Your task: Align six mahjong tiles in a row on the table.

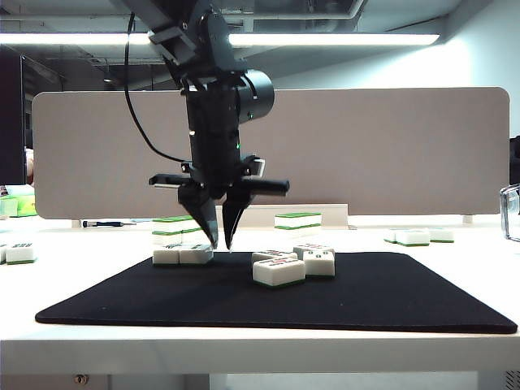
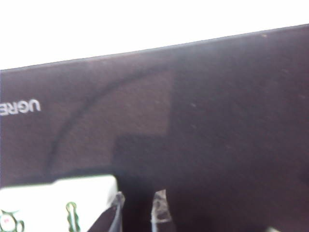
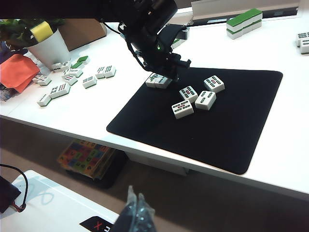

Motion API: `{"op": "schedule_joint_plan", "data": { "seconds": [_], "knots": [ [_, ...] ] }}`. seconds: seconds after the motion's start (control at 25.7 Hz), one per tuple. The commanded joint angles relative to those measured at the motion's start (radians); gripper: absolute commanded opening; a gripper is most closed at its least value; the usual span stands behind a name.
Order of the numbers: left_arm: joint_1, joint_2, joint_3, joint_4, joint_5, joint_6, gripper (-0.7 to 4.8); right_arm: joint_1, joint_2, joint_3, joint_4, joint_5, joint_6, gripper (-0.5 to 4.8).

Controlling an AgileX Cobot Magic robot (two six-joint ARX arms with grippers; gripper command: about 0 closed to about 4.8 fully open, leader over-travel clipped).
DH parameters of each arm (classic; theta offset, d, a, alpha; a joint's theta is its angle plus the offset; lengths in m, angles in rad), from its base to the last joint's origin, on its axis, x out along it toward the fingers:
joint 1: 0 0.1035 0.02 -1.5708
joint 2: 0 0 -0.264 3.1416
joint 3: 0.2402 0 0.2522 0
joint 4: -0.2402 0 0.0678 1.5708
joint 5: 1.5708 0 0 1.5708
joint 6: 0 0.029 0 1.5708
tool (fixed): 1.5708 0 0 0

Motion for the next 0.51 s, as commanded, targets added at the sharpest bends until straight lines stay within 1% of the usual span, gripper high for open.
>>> {"op": "schedule_joint_plan", "data": {
  "seconds": [0.04, 0.08, 0.12, 0.19, 0.23, 0.31, 0.35, 0.43, 0.47, 0.51],
  "knots": [
    [-0.032, -0.040, 0.036, -0.009, 0.112, 0.103, 0.81, -0.002, -0.012, 0.003, 0.013, 0.002, -0.003, -0.01],
    [-0.045, -0.041, 0.050, -0.019, 0.157, 0.164, 0.87, -0.002, -0.012, 0.003, 0.013, 0.002, -0.003, -0.01],
    [-0.053, -0.041, 0.062, -0.028, 0.191, 0.180, 0.89, -0.002, -0.012, 0.003, 0.013, 0.002, -0.003, -0.01],
    [-0.085, -0.040, 0.064, -0.025, 0.227, 0.179, 0.89, -0.002, -0.012, 0.003, 0.013, 0.018, -0.003, -0.01],
    [-0.098, -0.040, 0.063, -0.027, 0.227, 0.180, 0.90, -0.002, -0.012, 0.003, 0.013, 0.028, -0.003, -0.01],
    [-0.129, -0.039, 0.063, -0.047, 0.217, 0.176, 1.28, -0.002, -0.012, 0.003, 0.013, 0.027, -0.003, -0.01],
    [-0.149, -0.039, 0.063, -0.044, 0.220, 0.179, 1.57, -0.002, -0.012, 0.003, 0.013, 0.028, -0.003, -0.01],
    [-0.174, -0.039, 0.063, -0.042, 0.220, 0.279, 1.57, -0.002, -0.012, 0.003, 0.013, 0.027, -0.003, -0.01],
    [-0.185, -0.039, 0.063, -0.044, 0.220, 0.393, 1.58, -0.002, -0.012, 0.003, 0.013, 0.028, -0.003, -0.01],
    [-0.188, -0.038, 0.063, -0.048, 0.220, 0.467, 1.58, -0.002, -0.012, 0.003, 0.013, 0.027, -0.003, -0.01]
  ]
}}
